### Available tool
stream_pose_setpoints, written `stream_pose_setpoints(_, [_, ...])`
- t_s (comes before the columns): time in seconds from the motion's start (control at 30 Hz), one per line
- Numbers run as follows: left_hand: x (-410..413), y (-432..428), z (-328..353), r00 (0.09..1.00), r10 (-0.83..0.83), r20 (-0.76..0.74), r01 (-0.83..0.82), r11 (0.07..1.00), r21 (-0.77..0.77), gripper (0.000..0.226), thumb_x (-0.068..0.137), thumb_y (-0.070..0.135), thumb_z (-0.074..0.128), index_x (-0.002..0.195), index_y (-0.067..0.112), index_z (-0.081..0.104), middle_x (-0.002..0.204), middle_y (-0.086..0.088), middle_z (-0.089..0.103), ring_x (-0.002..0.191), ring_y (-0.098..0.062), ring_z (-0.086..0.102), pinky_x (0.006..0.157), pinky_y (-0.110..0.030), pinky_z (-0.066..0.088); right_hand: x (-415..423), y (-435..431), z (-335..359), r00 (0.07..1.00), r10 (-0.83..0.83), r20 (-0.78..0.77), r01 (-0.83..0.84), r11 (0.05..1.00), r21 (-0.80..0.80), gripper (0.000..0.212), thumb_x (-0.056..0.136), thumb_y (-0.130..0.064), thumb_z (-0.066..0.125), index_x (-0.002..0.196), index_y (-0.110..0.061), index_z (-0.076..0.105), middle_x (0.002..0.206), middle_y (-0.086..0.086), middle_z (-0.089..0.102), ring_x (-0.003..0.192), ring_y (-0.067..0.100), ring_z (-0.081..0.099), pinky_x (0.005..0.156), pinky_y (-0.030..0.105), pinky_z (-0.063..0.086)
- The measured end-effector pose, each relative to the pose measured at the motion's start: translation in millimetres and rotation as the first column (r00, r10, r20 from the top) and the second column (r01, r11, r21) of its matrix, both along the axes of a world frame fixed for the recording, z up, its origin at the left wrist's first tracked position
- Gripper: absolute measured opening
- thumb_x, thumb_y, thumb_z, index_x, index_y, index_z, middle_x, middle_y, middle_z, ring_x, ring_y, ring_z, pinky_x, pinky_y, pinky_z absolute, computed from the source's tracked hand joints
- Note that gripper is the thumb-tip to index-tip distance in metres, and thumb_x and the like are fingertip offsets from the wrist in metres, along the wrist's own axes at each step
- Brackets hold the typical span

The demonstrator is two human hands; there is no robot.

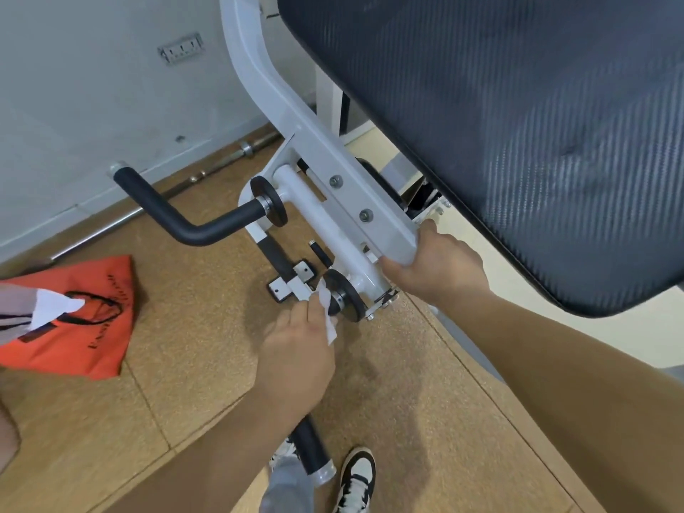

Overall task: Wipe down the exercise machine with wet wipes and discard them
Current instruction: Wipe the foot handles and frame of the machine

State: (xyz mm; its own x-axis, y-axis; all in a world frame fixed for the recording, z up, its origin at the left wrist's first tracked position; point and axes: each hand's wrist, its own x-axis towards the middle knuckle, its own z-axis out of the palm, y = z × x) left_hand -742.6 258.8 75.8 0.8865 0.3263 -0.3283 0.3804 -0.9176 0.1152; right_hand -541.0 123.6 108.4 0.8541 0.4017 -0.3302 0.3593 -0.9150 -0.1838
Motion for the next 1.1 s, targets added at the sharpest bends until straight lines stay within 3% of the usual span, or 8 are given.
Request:
stream_pose_setpoints(0.13, [38,16,12,0.971,0.159,-0.181,-0.210,0.926,-0.314,0.049,0.106,0.044,0.023,0.124,0.014,0.057,0.104,-0.007,0.066,0.088,-0.026,0.066,0.069,-0.035,0.050,-1,1,2,1.000,0.011,0.012,-0.011,1.000,-0.007,0.068,0.084,-0.080,0.048,0.118,-0.021,0.044,0.098,-0.002,0.059,0.088,0.025,0.057,0.075,0.039,0.046])
stream_pose_setpoints(0.27, [63,39,8,0.723,0.434,-0.538,-0.670,0.247,-0.700,0.061,0.106,0.055,0.030,0.102,0.005,0.065,0.074,-0.014,0.071,0.053,-0.027,0.064,0.070,-0.040,0.059,1,1,1,1.000,0.018,-0.011,-0.018,1.000,0.001,0.063,0.086,-0.076,0.051,0.115,-0.021,0.044,0.089,-0.006,0.055,0.085,0.024,0.057,0.072,0.037,0.043])
stream_pose_setpoints(0.37, [40,21,6,0.918,0.293,-0.267,-0.383,0.831,-0.403,0.045,0.107,0.051,0.023,0.114,0.017,0.052,0.098,-0.008,0.071,0.082,-0.028,0.067,0.076,-0.037,0.052,1,1,5,1.000,0.020,-0.020,-0.020,1.000,0.011,0.061,0.087,-0.075,0.053,0.112,-0.021,0.042,0.091,-0.004,0.057,0.086,0.024,0.056,0.075,0.037,0.041])
stream_pose_setpoints(0.43, [13,-1,10,0.988,0.152,-0.041,-0.155,0.983,-0.102,0.039,0.107,0.043,0.025,0.135,0.022,0.044,0.122,-0.003,0.060,0.108,-0.027,0.059,0.081,-0.037,0.045,-1,1,7,1.000,0.016,-0.026,-0.016,1.000,0.010,0.061,0.087,-0.075,0.053,0.111,-0.021,0.042,0.091,-0.004,0.058,0.086,0.024,0.057,0.076,0.038,0.042])
stream_pose_setpoints(0.63, [25,18,1,0.988,0.146,-0.045,-0.152,0.961,-0.232,0.042,0.107,0.049,0.022,0.109,0.019,0.052,0.091,0.000,0.060,0.085,-0.026,0.062,0.068,-0.036,0.046,0,2,6,1.000,0.020,-0.017,-0.019,1.000,0.007,0.061,0.087,-0.076,0.053,0.111,-0.020,0.043,0.092,-0.003,0.059,0.086,0.025,0.060,0.076,0.039,0.044])
stream_pose_setpoints(0.77, [45,43,8,0.904,0.240,-0.353,-0.426,0.514,-0.744,0.056,0.105,0.061,0.019,0.082,0.022,0.052,0.065,-0.002,0.067,0.059,-0.019,0.068,0.075,-0.035,0.055,0,2,4,1.000,0.013,-0.010,-0.013,1.000,0.014,0.060,0.086,-0.074,0.056,0.113,-0.021,0.044,0.095,-0.004,0.059,0.088,0.024,0.058,0.076,0.038,0.045])
stream_pose_setpoints(0.9, [32,18,10,0.966,0.162,-0.203,-0.212,0.943,-0.256,0.053,0.107,0.050,0.018,0.126,0.013,0.052,0.102,-0.005,0.068,0.088,-0.024,0.068,0.078,-0.039,0.056,0,1,4,1.000,0.010,-0.004,-0.010,1.000,0.010,0.059,0.085,-0.075,0.055,0.113,-0.024,0.045,0.095,-0.006,0.060,0.087,0.022,0.061,0.074,0.038,0.050])
stream_pose_setpoints(1.1, [2,-10,23,0.979,0.094,-0.179,-0.123,0.981,-0.153,0.068,0.102,0.035,0.015,0.157,-0.004,0.018,0.139,-0.022,0.048,0.127,-0.038,0.051,0.100,-0.045,0.048,-1,2,5,1.000,0.001,-0.006,-0.001,1.000,-0.003,0.059,0.086,-0.075,0.054,0.114,-0.024,0.045,0.097,-0.004,0.061,0.089,0.023,0.060,0.076,0.039,0.051])
